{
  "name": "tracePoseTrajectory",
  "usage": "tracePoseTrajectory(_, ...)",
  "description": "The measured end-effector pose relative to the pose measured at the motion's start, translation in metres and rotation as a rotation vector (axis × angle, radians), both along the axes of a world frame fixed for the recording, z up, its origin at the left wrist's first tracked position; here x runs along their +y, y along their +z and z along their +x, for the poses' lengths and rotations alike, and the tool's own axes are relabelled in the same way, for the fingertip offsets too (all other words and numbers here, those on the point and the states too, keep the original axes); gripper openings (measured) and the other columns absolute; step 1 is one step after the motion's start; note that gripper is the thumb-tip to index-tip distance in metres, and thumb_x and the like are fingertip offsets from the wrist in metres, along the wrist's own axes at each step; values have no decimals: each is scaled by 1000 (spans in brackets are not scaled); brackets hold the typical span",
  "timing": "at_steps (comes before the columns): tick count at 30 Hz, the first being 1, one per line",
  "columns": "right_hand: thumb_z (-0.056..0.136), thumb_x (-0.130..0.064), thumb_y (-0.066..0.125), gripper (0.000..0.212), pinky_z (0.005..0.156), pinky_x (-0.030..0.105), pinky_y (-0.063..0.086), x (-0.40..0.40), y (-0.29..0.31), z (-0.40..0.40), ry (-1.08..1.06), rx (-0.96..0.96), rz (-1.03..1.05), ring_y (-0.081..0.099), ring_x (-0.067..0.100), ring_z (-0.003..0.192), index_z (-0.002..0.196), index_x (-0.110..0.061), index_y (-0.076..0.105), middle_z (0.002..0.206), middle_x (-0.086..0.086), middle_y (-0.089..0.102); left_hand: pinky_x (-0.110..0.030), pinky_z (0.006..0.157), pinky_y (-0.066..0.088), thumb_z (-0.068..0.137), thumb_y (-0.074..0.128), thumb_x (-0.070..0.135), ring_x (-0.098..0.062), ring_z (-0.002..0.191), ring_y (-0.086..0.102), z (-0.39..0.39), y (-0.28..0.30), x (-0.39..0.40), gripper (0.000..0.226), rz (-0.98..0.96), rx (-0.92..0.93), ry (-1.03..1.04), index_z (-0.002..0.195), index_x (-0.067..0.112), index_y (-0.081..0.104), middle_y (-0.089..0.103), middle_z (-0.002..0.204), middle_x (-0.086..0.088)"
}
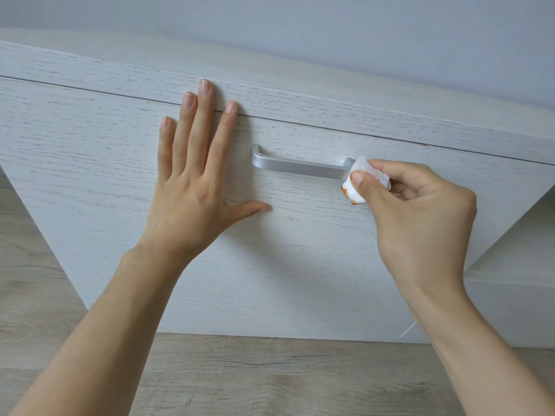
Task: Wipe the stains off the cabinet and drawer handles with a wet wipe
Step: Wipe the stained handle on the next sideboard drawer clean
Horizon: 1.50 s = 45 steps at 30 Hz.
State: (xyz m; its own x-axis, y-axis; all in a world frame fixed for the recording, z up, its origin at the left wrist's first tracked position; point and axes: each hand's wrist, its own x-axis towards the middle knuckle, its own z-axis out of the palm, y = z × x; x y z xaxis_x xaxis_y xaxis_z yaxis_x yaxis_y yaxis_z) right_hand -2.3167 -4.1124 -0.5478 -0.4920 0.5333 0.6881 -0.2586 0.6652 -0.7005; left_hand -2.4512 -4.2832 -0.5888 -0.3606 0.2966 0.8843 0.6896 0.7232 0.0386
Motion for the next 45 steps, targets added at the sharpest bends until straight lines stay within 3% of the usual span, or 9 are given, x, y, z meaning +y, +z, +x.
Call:
tracePoseTrajectory(8,78,-17,73,31,68,12,43,-9,0,-3,21,5,52,58,-4,67,75,-46,62,76,-19,65,-32,117,-11,64,75,60,-33,141,-3,1,1,0,119,3,2,-2,149,4,15,13,152,-27)
tracePoseTrajectory(10,77,-14,73,22,67,8,40,-18,-1,-8,31,6,104,57,-4,67,80,-35,70,74,-20,62,-33,117,-10,63,76,60,-33,141,-2,1,1,0,119,3,5,2,149,4,15,13,152,-27)
tracePoseTrajectory(13,75,-16,71,10,71,21,44,-37,-4,-16,-14,27,213,57,5,72,84,-18,75,71,-15,58,-34,117,-9,62,77,60,-34,142,0,1,1,0,121,-2,1,2,149,5,14,14,153,-27)
tracePoseTrajectory(16,76,-17,70,9,72,32,47,-41,-5,-18,-39,88,228,56,6,70,83,-21,74,69,-18,55,-36,117,-7,62,78,60,-33,142,1,1,0,0,121,-13,0,-2,149,7,12,13,154,-26)
tracePoseTrajectory(28,75,-21,72,12,70,24,44,-34,0,-17,-23,39,160,55,-1,66,83,-30,72,73,-17,60,-38,118,-6,63,76,62,-32,143,0,-3,-2,0,120,-13,22,10,149,8,12,13,154,-22)
tracePoseTrajectory(33,73,-21,72,20,77,44,48,-52,1,-23,-24,64,225,55,7,70,79,-37,62,68,-21,53,-38,118,-5,63,76,62,-32,143,2,-2,-2,0,120,-14,27,11,149,8,12,15,154,-22)
tracePoseTrajectory(36,73,-22,72,24,78,45,48,-46,1,-21,-37,75,211,54,5,66,79,-43,59,68,-20,54,-37,118,-4,64,75,63,-29,144,0,-5,-2,-2,119,-23,47,15,150,10,12,13,155,-20)
tracePoseTrajectory(41,72,-18,73,9,78,50,48,-66,-1,-32,-4,96,236,56,11,69,81,-20,74,67,-17,52,-37,119,1,65,73,68,-26,145,4,-12,-5,-4,118,-17,114,37,150,11,13,10,154,-15)
tracePoseTrajectory(45,72,-12,74,8,76,48,50,-78,-1,-40,-33,123,333,56,9,61,79,-13,75,69,-10,52,-37,119,3,69,68,71,-23,146,8,-21,-9,-11,115,-15,180,86,150,11,12,9,156,-10)
